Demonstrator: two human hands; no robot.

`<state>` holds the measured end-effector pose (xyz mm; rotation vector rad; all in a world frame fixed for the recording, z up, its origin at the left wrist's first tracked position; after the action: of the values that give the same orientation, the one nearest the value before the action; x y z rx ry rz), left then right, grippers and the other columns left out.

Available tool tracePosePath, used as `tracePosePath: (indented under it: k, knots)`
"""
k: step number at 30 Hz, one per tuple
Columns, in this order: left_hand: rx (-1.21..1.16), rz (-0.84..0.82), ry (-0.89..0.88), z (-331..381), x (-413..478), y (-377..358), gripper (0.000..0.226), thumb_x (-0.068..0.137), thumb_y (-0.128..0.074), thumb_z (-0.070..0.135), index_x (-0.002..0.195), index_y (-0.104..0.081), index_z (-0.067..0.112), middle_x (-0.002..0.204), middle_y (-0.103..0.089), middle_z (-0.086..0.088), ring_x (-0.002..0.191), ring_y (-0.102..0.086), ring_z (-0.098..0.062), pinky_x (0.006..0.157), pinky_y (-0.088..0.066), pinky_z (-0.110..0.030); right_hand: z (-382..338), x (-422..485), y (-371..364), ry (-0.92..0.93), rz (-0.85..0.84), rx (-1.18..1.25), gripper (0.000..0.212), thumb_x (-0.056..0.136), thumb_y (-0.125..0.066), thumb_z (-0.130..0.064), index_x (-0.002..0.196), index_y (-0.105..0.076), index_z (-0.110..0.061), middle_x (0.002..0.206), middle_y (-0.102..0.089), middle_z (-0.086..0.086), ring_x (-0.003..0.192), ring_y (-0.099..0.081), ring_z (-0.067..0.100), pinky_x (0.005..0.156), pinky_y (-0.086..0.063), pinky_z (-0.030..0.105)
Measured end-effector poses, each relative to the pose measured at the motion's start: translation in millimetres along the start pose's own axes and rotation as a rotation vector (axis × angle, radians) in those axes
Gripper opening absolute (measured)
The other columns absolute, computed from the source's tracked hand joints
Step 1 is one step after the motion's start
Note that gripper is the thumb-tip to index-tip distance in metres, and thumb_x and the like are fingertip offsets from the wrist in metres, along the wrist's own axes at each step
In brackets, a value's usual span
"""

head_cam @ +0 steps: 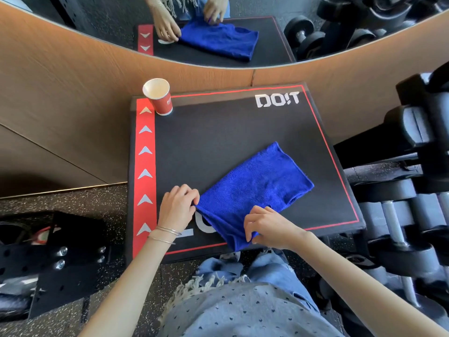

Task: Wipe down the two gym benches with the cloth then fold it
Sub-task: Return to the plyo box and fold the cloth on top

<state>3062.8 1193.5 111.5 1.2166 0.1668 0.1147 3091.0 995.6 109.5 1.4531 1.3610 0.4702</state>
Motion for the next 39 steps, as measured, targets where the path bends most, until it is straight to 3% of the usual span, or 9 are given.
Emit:
tracePosePath:
  k: [4, 9, 12, 15, 17, 21, 25, 32, 39]
  knots:
    - [0.019, -0.049, -0.232, 22.2, -3.8, 3.5, 0.028, 0.056, -0.078, 0.006, 0.077, -0.064, 0.019, 0.091, -0.061, 0.000, 0.081, -0.056, -0.027, 0.064, -0.048, -0.036, -16.2, 1.1, -2.2, 0.060, 0.051, -0.088, 0.031, 0.073, -0.068, -0.024, 0.103, -0.065, -0.032, 0.100, -0.062, -0.011, 0.095, -0.052, 0.018, 0.073, -0.044, 0.032]
    - [0.063, -0.131, -0.440, 51.9, -15.4, -6.1, 0.028, 0.050, -0.088, 0.027, 0.071, -0.068, 0.026, 0.083, -0.063, 0.005, 0.077, -0.062, -0.022, 0.057, -0.049, -0.031, -31.6, 2.7, -3.4, 0.088, 0.181, -0.122, 0.021, 0.059, -0.084, -0.032, 0.075, -0.071, -0.034, 0.079, -0.062, -0.012, 0.071, -0.059, 0.013, 0.056, -0.047, 0.022]
    - [0.071, -0.134, -0.408, 53.1, -15.6, -10.5, 0.029, 0.048, -0.089, 0.023, 0.064, -0.065, 0.024, 0.080, -0.063, 0.004, 0.075, -0.061, -0.022, 0.055, -0.050, -0.031, -26.6, 7.9, -10.5, 0.094, 0.053, 0.146, 0.009, 0.084, -0.066, -0.027, 0.091, -0.073, -0.026, 0.098, -0.064, -0.008, 0.091, -0.054, 0.018, 0.074, -0.044, 0.031]
    - [-0.015, -0.280, -0.314, 40.2, -13.3, -23.0, 0.019, 0.062, -0.082, 0.033, 0.067, -0.067, 0.023, 0.095, -0.058, 0.008, 0.094, -0.050, -0.017, 0.078, -0.047, -0.034, -13.4, 2.3, -12.2, 0.042, -0.087, 0.339, 0.014, 0.086, -0.066, -0.024, 0.098, -0.072, -0.022, 0.106, -0.063, -0.005, 0.096, -0.053, 0.015, 0.084, -0.043, 0.027]
    - [-0.035, -0.414, -0.261, 33.4, -10.6, -30.0, 0.019, 0.067, -0.075, 0.045, 0.074, -0.070, 0.027, 0.103, -0.053, 0.014, 0.101, -0.040, -0.011, 0.088, -0.039, -0.030, 14.4, -6.0, 8.0, -0.097, 0.070, 0.432, 0.014, 0.086, -0.066, -0.021, 0.098, -0.071, -0.022, 0.102, -0.064, -0.004, 0.092, -0.056, 0.016, 0.081, -0.047, 0.030]
    - [-0.084, -0.293, -0.154, 39.8, 4.1, -20.6, 0.023, 0.084, -0.063, 0.039, 0.104, -0.069, 0.028, 0.107, -0.057, 0.009, 0.102, -0.048, -0.015, 0.091, -0.042, -0.034, 100.5, -34.9, 60.3, -0.506, 0.437, 0.130, 0.020, 0.088, -0.058, -0.010, 0.099, -0.071, -0.020, 0.104, -0.062, 0.001, 0.094, -0.052, 0.025, 0.079, -0.047, 0.038]
    - [-0.061, -0.144, -0.163, 77.2, 12.6, -19.9, 0.026, 0.089, -0.056, 0.025, 0.113, -0.066, 0.025, 0.115, -0.058, 0.003, 0.104, -0.052, -0.022, 0.084, -0.045, -0.035, 154.3, -42.4, 67.6, -0.663, 0.324, -0.013, 0.026, 0.090, -0.054, -0.009, 0.113, -0.063, -0.018, 0.120, -0.051, 0.005, 0.101, -0.046, 0.030, 0.078, -0.047, 0.038]
    - [0.037, -0.253, -0.095, 132.0, 2.1, -63.4, 0.048, 0.088, -0.054, 0.040, 0.133, -0.044, 0.027, 0.143, -0.036, 0.003, 0.128, -0.034, -0.021, 0.095, -0.038, -0.032, 189.3, -35.3, 50.0, -0.730, 0.275, 0.299, 0.024, 0.088, -0.060, -0.016, 0.107, -0.045, -0.012, 0.108, -0.042, 0.009, 0.073, -0.051, 0.029, 0.064, -0.042, 0.032]
    - [0.105, -0.244, -0.027, 137.9, -9.3, -73.1, 0.068, 0.077, -0.065, 0.044, 0.138, -0.040, 0.028, 0.149, -0.032, -0.002, 0.137, -0.030, -0.026, 0.112, -0.027, -0.046, 198.4, -29.4, 77.4, -0.570, 0.290, 0.205, 0.025, 0.074, -0.058, -0.008, 0.081, -0.040, -0.024, 0.078, -0.048, -0.002, 0.065, -0.046, 0.025, 0.050, -0.032, 0.029]
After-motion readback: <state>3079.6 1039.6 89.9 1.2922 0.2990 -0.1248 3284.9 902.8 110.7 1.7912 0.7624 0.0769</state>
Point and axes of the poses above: each hand's wrist, its own x-axis towards the middle knuckle, its own y-axis out of the back of the hand, z = x × y, the point moved 7 cm from there along x, towards the middle knuckle
